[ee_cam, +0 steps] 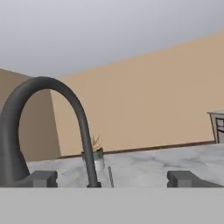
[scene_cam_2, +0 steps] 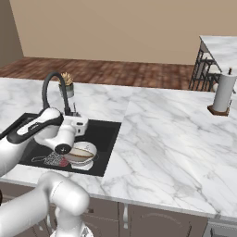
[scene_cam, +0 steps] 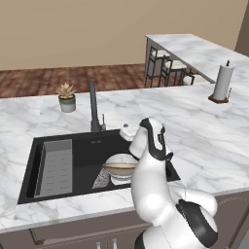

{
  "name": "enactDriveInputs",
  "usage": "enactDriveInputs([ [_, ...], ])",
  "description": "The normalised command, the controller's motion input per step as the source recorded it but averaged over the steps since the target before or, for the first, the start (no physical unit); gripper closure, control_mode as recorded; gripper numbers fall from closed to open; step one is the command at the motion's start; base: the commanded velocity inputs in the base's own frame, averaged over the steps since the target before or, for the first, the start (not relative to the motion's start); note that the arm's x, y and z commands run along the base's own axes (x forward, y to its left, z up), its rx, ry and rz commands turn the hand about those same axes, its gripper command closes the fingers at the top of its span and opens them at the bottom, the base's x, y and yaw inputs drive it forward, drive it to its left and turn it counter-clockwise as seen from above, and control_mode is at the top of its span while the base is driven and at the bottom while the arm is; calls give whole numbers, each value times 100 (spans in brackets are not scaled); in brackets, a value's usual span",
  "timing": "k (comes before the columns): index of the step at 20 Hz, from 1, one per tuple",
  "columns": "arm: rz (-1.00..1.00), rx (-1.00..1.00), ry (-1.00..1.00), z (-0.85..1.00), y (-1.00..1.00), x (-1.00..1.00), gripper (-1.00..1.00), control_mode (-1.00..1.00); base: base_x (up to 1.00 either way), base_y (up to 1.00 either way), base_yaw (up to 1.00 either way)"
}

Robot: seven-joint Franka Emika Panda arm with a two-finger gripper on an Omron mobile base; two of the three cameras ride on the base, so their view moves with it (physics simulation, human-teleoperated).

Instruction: Pick the strainer and bowl and place them in the sink. Then turn on the water.

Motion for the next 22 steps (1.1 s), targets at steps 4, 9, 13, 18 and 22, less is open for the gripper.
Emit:
enactDriveInputs([
  [4,0,-10,0,0,7,0,-100,-100,0,0,0],
  [9,0,-10,3,0,11,0,-100,-100,0,0,0],
  [13,0,-9,8,0,17,0,-100,-100,0,0,0],
  [18,0,-8,11,0,17,0,-100,-100,0,0,0],
  [22,1,-2,5,-3,3,0,-100,-100,0,0,0],
])
